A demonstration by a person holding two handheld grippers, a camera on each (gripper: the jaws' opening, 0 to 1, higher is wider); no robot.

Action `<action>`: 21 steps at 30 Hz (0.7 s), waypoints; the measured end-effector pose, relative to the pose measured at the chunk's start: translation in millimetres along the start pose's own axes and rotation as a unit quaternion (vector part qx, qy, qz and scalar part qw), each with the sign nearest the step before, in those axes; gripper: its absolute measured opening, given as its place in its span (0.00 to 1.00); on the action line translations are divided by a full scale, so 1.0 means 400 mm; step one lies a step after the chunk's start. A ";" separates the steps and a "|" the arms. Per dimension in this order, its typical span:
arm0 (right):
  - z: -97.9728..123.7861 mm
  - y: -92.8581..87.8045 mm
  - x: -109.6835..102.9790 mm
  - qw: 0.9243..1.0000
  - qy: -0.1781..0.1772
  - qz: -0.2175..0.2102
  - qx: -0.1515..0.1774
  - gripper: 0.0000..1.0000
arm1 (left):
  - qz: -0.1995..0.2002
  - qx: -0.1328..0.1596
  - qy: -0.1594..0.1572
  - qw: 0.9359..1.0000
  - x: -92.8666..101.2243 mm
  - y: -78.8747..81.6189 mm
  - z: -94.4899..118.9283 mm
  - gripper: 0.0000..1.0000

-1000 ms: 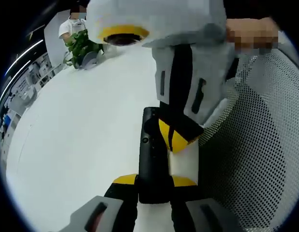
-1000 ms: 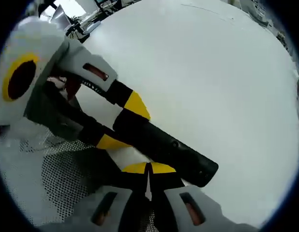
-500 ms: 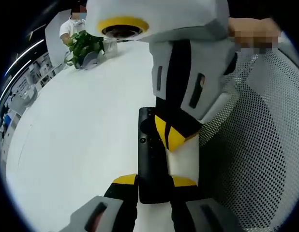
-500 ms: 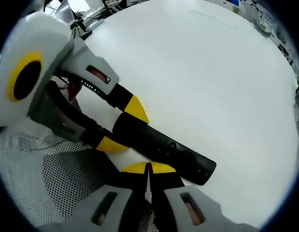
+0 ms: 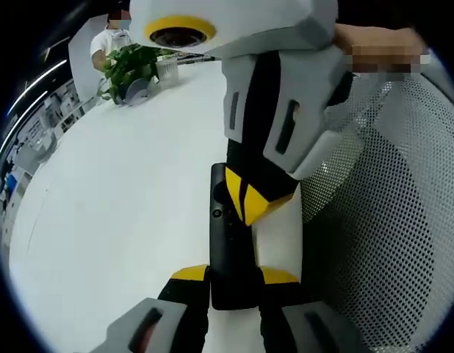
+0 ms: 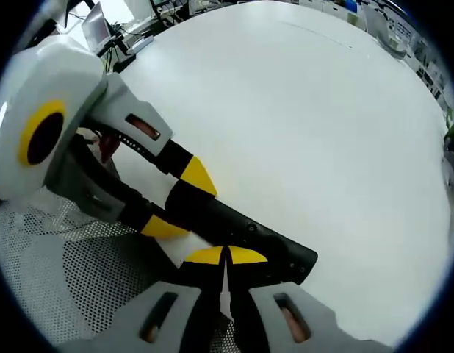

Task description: Press the specified remote control buttons in sequence, fully releasing each button before pressing the next.

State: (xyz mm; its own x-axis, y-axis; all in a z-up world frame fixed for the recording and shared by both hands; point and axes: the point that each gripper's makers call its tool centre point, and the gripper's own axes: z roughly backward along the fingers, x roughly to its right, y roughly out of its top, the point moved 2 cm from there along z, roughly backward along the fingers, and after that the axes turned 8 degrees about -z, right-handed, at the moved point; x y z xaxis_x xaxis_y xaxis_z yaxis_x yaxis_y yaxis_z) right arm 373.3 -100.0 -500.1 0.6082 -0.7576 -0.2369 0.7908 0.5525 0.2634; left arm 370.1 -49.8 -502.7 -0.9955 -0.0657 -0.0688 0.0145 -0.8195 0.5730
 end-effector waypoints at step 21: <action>0.033 -0.010 0.031 0.999 -0.008 -0.033 0.012 0.00 | 0.002 0.002 0.001 1.000 -0.002 0.000 0.001 0.25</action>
State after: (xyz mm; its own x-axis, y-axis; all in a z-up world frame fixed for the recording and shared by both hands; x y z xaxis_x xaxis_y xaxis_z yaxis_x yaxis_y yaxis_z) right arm 376.9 -116.0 -491.8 0.5537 -0.7977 -0.2389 0.8270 0.4932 0.2701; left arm 370.7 -49.6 -502.2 -0.9952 -0.0708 -0.0676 0.0189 -0.8166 0.5769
